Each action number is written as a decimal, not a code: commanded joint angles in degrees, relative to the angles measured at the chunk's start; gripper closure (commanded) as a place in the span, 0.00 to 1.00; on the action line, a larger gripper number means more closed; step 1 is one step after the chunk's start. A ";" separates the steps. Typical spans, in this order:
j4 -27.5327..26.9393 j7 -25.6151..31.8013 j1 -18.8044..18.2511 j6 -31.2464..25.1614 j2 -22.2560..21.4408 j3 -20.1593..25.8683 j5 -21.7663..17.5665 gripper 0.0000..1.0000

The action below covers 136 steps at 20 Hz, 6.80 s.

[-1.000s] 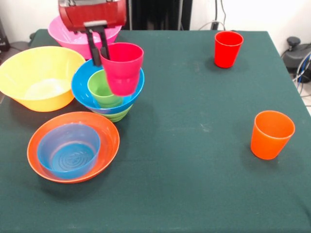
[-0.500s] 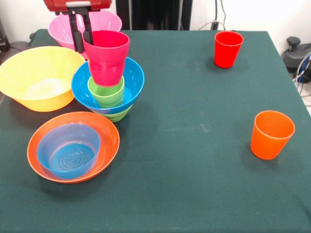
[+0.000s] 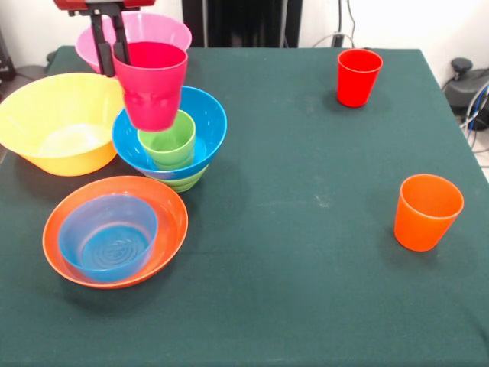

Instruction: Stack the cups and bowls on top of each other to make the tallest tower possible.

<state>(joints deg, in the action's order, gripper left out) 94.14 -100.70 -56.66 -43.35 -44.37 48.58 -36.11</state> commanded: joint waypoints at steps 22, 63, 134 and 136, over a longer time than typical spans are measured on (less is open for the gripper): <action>1.91 14.96 -0.43 -8.25 6.20 -0.98 -2.72 1.00; 1.66 12.31 0.18 -6.33 6.98 -0.98 -3.39 1.00; 2.60 12.50 -0.43 -7.44 5.51 -0.09 -1.77 1.00; 2.44 12.48 -0.33 -7.55 5.52 -0.14 -1.78 1.00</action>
<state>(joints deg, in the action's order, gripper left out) 94.16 -100.70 -58.72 -47.13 -39.69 48.59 -36.55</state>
